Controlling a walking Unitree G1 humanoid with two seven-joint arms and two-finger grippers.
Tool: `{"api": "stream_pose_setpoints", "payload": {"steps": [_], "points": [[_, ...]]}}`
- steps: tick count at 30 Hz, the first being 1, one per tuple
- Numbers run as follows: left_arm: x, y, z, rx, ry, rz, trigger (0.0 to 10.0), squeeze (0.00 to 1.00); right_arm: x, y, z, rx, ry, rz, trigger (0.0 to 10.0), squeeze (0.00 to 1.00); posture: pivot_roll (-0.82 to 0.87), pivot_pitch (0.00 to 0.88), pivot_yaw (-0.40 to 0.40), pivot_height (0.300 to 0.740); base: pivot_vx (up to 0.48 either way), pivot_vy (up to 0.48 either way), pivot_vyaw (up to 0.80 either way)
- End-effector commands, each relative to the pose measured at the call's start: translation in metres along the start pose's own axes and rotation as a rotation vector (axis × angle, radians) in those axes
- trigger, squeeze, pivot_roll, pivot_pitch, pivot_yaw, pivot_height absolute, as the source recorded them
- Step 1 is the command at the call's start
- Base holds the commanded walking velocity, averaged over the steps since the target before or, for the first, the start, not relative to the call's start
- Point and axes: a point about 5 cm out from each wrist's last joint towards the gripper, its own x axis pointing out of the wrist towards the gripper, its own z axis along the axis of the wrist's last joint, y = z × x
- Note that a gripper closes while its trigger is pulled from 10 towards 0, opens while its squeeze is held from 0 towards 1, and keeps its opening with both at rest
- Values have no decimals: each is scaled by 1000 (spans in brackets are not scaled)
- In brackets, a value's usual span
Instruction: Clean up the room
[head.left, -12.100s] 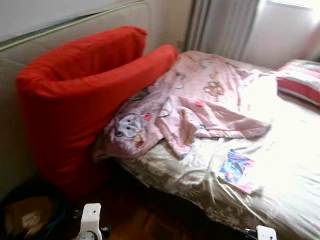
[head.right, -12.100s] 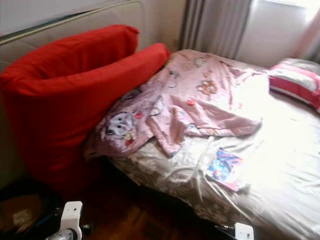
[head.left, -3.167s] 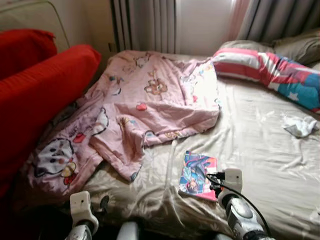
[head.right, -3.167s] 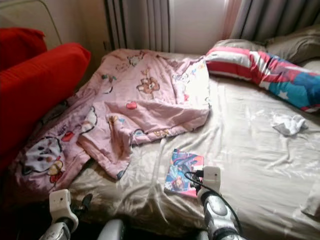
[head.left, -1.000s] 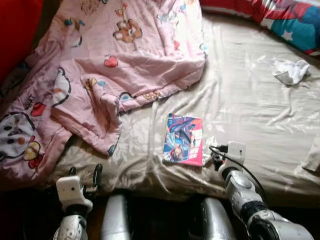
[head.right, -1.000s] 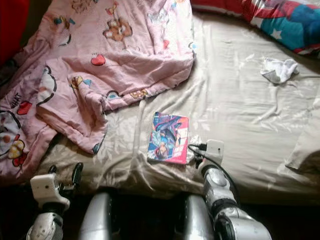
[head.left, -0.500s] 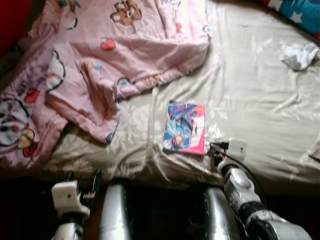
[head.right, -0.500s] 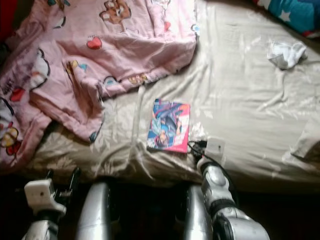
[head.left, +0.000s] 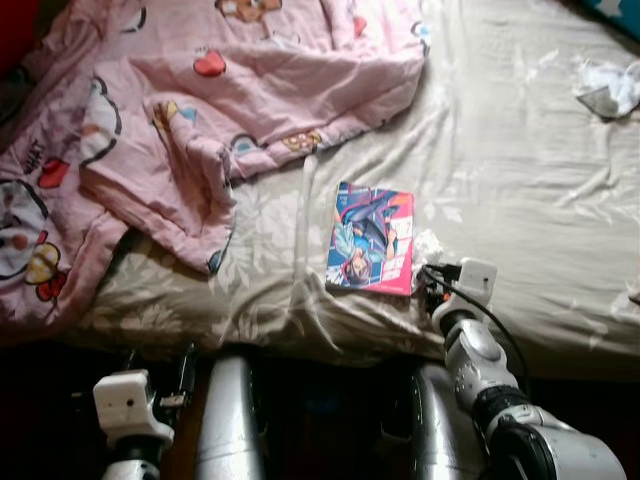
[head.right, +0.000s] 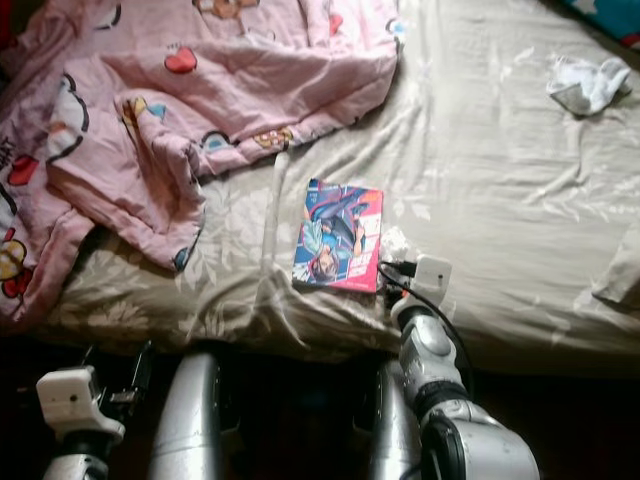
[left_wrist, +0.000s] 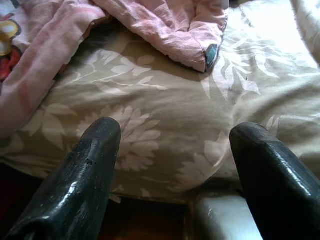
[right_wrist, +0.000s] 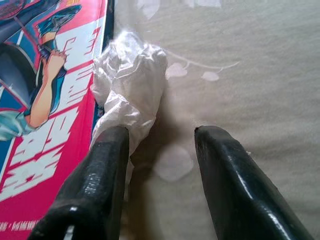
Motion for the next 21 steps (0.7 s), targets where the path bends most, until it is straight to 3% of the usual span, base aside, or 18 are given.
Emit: {"api": "stream_pose_setpoints", "payload": {"steps": [1, 7, 8, 9, 10, 21], "points": [[-9, 3, -5, 5, 42, 15, 10000, 0, -4, -5, -11, 25, 48, -30, 10000, 0, 251, 430, 1, 572, 0, 0, 0], [-15, 3, -1, 6, 53, 19, 10000, 0, -5, -7, -19, 16, 114, -48, 10000, 0, 260, 440, -1, 572, 0, 0, 0], [-16, 2, -1, 6, 53, 19, 10000, 0, -6, -6, -20, 19, 118, -41, 5882, 0, 260, 441, -2, 572, 0, 0, 0], [-16, 2, -1, 6, 53, 19, 10000, 0, -6, -6, -20, 19, 118, -41, 5882, 0, 260, 441, -2, 572, 0, 0, 0], [-16, 2, -1, 5, 54, 19, 10000, 0, -6, -5, -21, 31, 119, -27, 0, 0, 259, 442, -3, 572, 0, 0, 0], [-16, 0, 0, 3, 62, 19, 10000, 0, -5, 3, -20, 79, 89, 40, 0, 0, 251, 440, -8, 572, 0, 0, 0]]}}
